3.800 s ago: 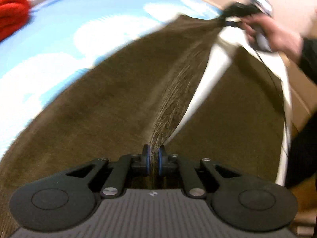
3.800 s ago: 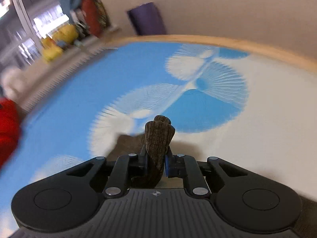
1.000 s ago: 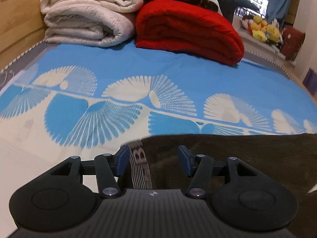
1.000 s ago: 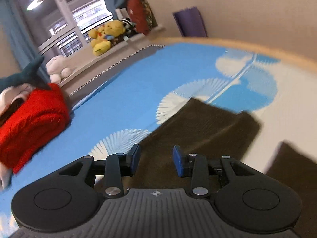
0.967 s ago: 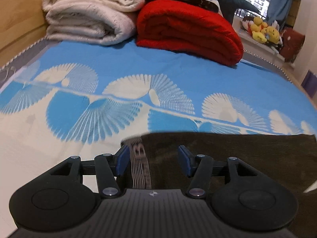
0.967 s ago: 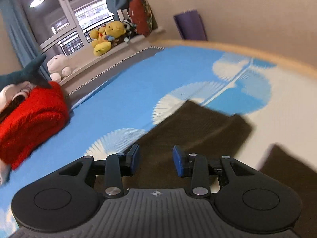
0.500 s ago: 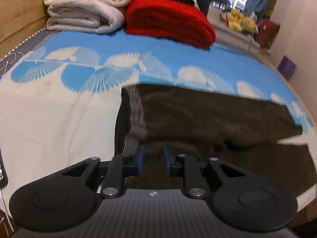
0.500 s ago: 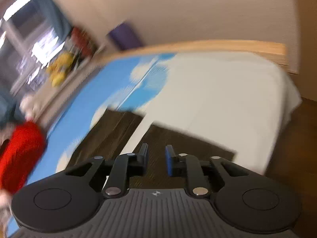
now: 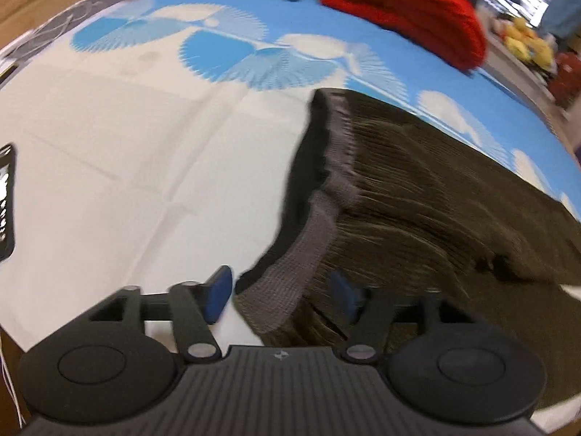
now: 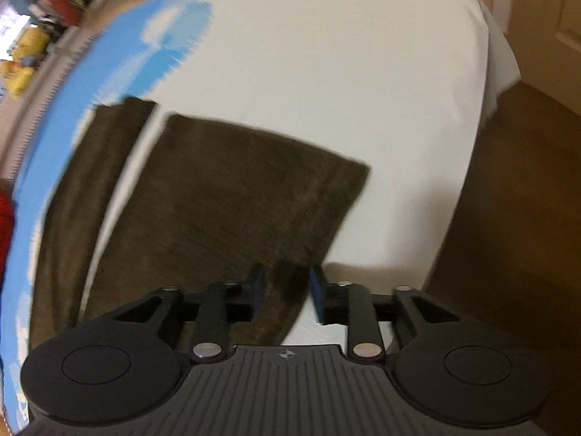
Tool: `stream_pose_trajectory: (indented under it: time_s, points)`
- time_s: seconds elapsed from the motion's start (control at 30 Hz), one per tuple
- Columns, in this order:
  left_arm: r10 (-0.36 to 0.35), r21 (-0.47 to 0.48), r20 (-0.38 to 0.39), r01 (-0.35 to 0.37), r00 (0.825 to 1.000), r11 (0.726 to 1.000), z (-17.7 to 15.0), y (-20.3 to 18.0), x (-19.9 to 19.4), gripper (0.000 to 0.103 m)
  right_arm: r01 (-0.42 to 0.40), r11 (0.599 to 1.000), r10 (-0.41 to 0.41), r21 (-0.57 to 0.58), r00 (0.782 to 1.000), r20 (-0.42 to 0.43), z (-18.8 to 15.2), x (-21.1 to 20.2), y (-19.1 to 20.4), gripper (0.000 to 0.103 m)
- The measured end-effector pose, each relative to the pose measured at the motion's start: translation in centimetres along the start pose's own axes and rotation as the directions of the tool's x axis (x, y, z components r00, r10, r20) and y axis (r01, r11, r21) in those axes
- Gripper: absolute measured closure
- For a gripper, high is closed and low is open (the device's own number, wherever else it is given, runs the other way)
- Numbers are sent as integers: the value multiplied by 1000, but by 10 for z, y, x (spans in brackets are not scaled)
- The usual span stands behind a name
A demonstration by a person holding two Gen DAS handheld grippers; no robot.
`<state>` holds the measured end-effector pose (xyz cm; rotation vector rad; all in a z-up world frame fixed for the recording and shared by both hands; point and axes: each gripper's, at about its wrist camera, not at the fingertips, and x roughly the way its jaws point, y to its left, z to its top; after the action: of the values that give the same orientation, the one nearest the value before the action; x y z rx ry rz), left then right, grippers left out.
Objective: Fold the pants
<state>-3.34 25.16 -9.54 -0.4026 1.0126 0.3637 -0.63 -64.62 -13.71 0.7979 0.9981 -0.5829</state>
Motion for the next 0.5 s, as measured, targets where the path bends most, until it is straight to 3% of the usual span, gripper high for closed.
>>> stream_pose_trajectory:
  time_s: [0.2,0.27,0.3,0.4,0.5]
  points:
    - [23,-40,-87,-26,996,999,6,10,19,33,44,997,-43,-57,999,18,-1,7,13,64]
    - [41,-15,-112,-43,993,999,4,7,26,33,58,996,-56,-72,998,32,0,7,15,85]
    - [45,-2,-119,-45,992,999,3,5,29,33,48,997,-46,-67,998,34,2,6,13,88]
    - [50,50,-129,-44,990,998,0,-4,32,33,32,998,-29,-53,998,63,2,-2,8,93]
    - [57,103,-130,-44,990,994,-2,-14,33,33,92,995,-83,-38,980,180,1,-21,8,95]
